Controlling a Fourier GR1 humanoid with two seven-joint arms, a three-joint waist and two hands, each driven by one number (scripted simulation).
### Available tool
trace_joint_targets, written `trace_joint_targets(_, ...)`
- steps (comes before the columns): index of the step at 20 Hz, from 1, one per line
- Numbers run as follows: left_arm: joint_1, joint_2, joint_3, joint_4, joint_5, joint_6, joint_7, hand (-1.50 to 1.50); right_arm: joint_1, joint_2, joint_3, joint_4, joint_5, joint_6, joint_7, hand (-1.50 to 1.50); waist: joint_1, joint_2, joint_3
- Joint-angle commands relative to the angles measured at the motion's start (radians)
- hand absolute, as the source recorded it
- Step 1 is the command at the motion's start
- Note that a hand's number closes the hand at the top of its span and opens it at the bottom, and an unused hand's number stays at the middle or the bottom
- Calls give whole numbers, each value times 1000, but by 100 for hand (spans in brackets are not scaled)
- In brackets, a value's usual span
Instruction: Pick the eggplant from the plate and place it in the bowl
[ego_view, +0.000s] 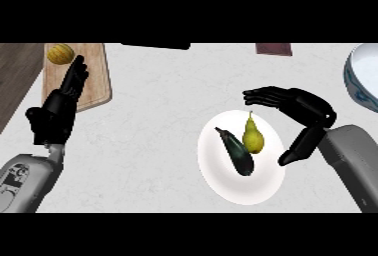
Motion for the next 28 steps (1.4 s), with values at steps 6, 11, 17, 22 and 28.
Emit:
trace_joint_targets(6, -20, -6, -34, -18, -42, 11, 48, 0, -271, -50, 129, 124, 288, 156, -107, -150, 6, -14, -5)
trace_joint_targets(11, -3, -18, -34, -45, -52, 29, 53, 0, -348, -24, 250, 139, 428, 169, -179, -150, -6, -18, -7)
trace_joint_targets(17, 23, -31, -38, -41, -58, 33, 68, 0, -397, 32, 373, 198, 509, 172, -274, -150, -21, -17, -8)
trace_joint_targets(22, 19, -9, 13, -28, -38, 17, 76, 0, -430, 86, 491, 212, 596, 123, -311, -150, -48, -26, -9)
trace_joint_targets(28, 35, -12, 9, -62, -62, 28, 98, 0, -406, 61, 658, 292, 760, -4, -431, -150, -61, -28, -9)
